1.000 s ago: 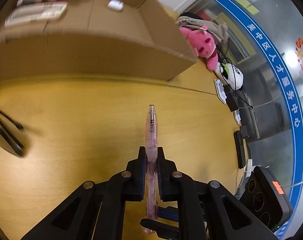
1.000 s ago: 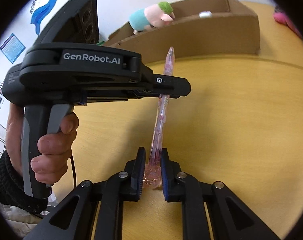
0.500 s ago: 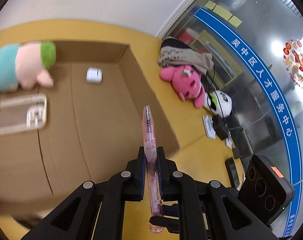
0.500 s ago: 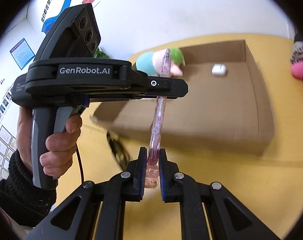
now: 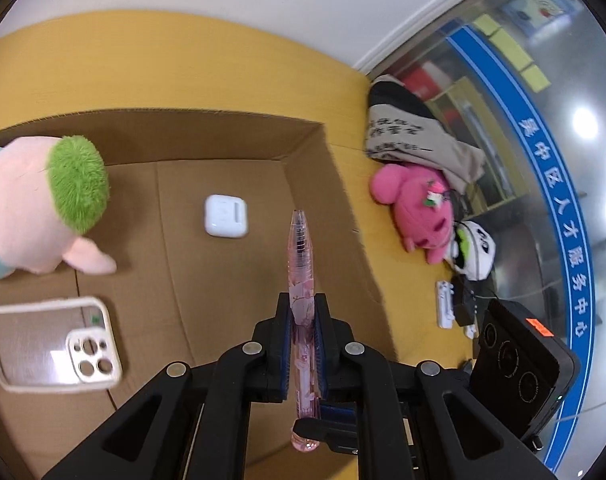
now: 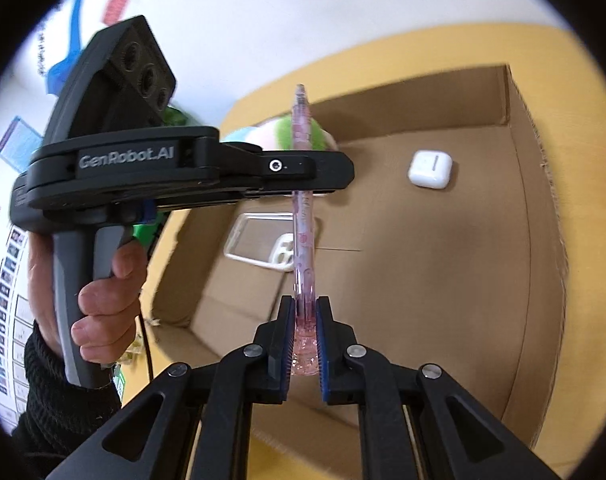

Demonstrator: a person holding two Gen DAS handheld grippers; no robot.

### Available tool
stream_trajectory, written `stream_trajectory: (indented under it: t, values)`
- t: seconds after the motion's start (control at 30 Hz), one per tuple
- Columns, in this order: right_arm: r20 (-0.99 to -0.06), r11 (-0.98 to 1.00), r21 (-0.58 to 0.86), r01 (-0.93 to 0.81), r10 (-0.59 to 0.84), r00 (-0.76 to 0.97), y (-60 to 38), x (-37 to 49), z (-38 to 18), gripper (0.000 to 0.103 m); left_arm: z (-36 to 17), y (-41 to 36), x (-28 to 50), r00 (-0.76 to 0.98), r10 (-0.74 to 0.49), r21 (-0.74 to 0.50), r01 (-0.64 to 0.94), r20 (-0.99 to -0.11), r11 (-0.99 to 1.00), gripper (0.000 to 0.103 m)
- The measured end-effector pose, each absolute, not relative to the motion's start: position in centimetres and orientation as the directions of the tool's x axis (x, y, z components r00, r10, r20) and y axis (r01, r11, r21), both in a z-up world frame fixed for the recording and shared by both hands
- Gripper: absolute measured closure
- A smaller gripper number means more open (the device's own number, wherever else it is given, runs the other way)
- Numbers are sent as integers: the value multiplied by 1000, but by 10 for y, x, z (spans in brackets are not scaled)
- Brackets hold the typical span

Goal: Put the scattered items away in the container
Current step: 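Lift the pink wand with both grippers and carry it into the box, then open both grippers to release the pink wand and pull back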

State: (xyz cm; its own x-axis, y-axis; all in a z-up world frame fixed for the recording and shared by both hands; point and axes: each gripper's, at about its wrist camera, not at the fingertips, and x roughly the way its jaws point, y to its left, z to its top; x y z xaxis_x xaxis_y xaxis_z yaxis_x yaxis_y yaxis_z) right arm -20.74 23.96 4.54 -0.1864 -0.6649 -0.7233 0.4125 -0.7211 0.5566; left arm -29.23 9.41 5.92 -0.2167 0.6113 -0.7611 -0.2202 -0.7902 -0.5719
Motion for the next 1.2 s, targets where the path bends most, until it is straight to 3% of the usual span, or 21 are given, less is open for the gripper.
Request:
stream_trajectory:
  t: [0.33,0.77,0.87,0.9,0.93,0.97,1.03,1.1,1.2]
  values:
    - [-806,-778,554,297,-591,-45,228,-249,-21,93,-18,96,-328,-94,595,-584,-121,-799,-803,94]
    - [-833,-809,531,252,-553,-21,212,-248,-47,93,-45,92,-332,-74,549,-544,-82,-832,-835,91]
    - [-836,-817,525,240,-548,-36,212,-246,-48,93,-41,93,-331,-83,546,-541,-79,-834,-838,79]
    - [-841,-824,514,240,-538,-47,213,-245,-47,93,-38,91,-329,-94,546,-541,-77,-832,-837,65]
    - [-843,-826,510,241,-535,-52,213,-243,-46,88,-34,89,-327,-112,542,-536,-76,-833,-841,52]
    - [-841,-823,511,248,-538,-52,213,-241,-44,77,-29,85,-325,-130,537,-531,-80,-833,-843,49]
    - [-840,-822,502,269,-537,-75,214,-235,-37,63,-19,82,-321,-157,540,-531,-99,-827,-841,47]
    - [-839,-829,489,274,-532,-114,219,-228,-28,58,-4,74,-310,-193,537,-525,-116,-821,-843,47]
    - [-841,-863,410,296,-483,-245,229,-205,-5,46,28,61,-285,-290,495,-464,-171,-819,-869,37]
